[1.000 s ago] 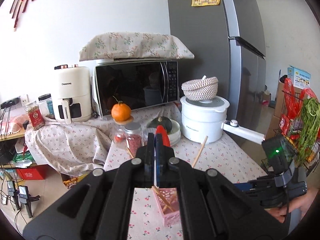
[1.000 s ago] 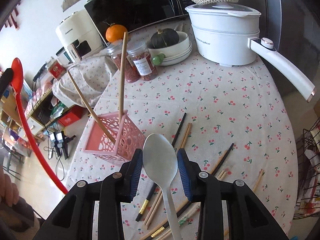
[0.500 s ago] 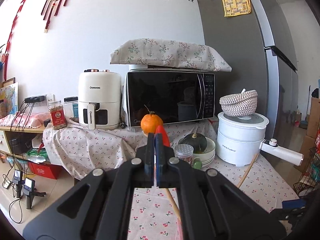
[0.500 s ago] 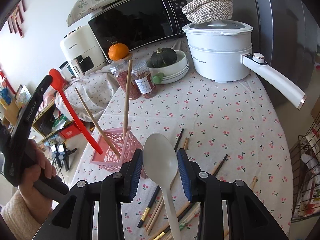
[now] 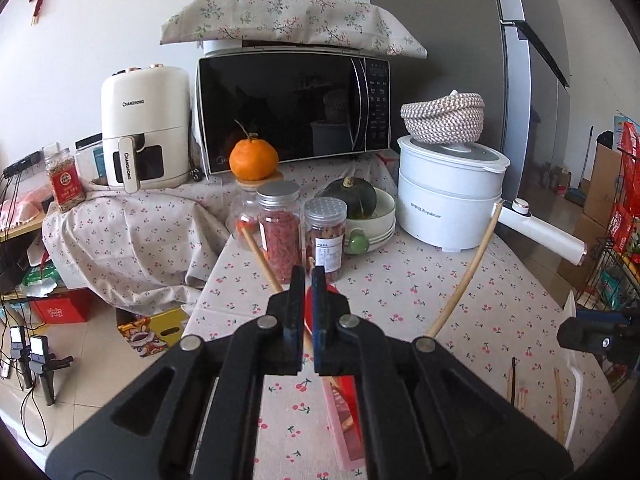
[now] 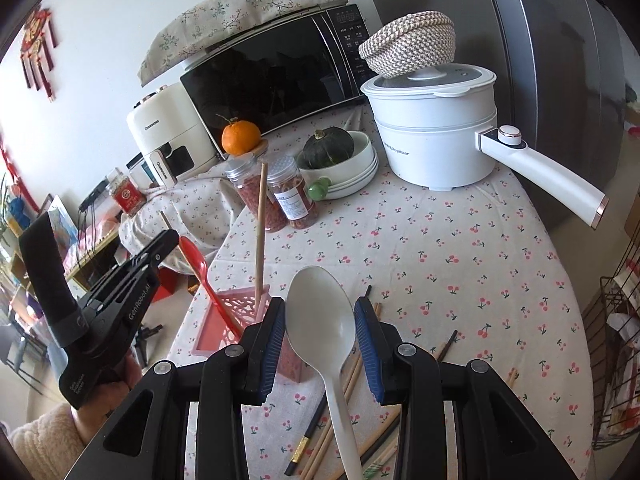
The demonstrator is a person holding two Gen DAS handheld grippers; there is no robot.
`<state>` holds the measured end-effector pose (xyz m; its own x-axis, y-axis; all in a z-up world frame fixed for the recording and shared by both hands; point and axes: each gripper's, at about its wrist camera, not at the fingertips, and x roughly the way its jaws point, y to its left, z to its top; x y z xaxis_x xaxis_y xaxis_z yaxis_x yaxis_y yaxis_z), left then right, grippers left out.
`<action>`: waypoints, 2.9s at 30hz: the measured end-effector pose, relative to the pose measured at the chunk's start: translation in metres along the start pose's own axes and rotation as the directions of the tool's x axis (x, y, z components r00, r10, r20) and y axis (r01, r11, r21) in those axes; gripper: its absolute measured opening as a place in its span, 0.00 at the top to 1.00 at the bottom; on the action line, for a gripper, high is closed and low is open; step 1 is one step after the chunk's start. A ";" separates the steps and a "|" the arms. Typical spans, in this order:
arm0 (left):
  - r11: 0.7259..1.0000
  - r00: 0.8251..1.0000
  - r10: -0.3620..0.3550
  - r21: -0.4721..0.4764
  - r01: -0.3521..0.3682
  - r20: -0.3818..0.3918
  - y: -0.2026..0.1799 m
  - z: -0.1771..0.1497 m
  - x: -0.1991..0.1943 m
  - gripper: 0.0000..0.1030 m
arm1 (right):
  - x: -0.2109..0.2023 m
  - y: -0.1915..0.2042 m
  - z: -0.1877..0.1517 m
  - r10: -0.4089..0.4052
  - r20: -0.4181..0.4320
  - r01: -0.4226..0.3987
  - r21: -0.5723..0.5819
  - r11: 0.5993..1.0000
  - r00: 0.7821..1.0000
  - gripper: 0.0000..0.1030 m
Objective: Organize utensils
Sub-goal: 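Lower the red spoon into the pink holder and open the left gripper, then lower the white spoon into the pink holder and open the right gripper, then close the right gripper on a wooden chopstick while the left gripper closes on another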
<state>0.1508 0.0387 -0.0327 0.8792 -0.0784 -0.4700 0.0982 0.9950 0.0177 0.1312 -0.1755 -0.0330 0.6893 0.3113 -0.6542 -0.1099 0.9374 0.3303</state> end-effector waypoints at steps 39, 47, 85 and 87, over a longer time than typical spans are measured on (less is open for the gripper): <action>0.989 0.867 -0.112 -0.143 0.048 -0.485 0.053 -0.031 -0.003 0.23 | 0.016 0.093 0.011 -0.032 0.455 0.005 0.061 0.998 0.890 0.46; 0.989 0.863 -0.138 -0.120 0.090 -0.487 0.035 -0.035 -0.008 0.19 | -0.016 0.061 0.015 -0.087 0.302 0.073 0.059 0.996 0.949 0.33; 0.947 0.744 -0.202 0.067 0.315 -0.636 -0.100 -0.092 -0.005 0.17 | 0.053 -0.136 -0.074 -0.376 -0.515 0.438 -0.001 0.899 0.770 0.39; 0.945 0.742 -0.200 0.076 0.320 -0.639 -0.103 -0.093 -0.005 0.17 | 0.054 -0.131 -0.074 -0.412 -0.495 0.450 -0.047 0.892 0.765 0.48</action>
<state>0.0934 -0.0578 -0.1141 0.3349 -0.2176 -0.9168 0.4091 0.9101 -0.0666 0.1301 -0.2702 -0.1619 0.2186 -0.0709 -0.9732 0.1785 0.9834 -0.0315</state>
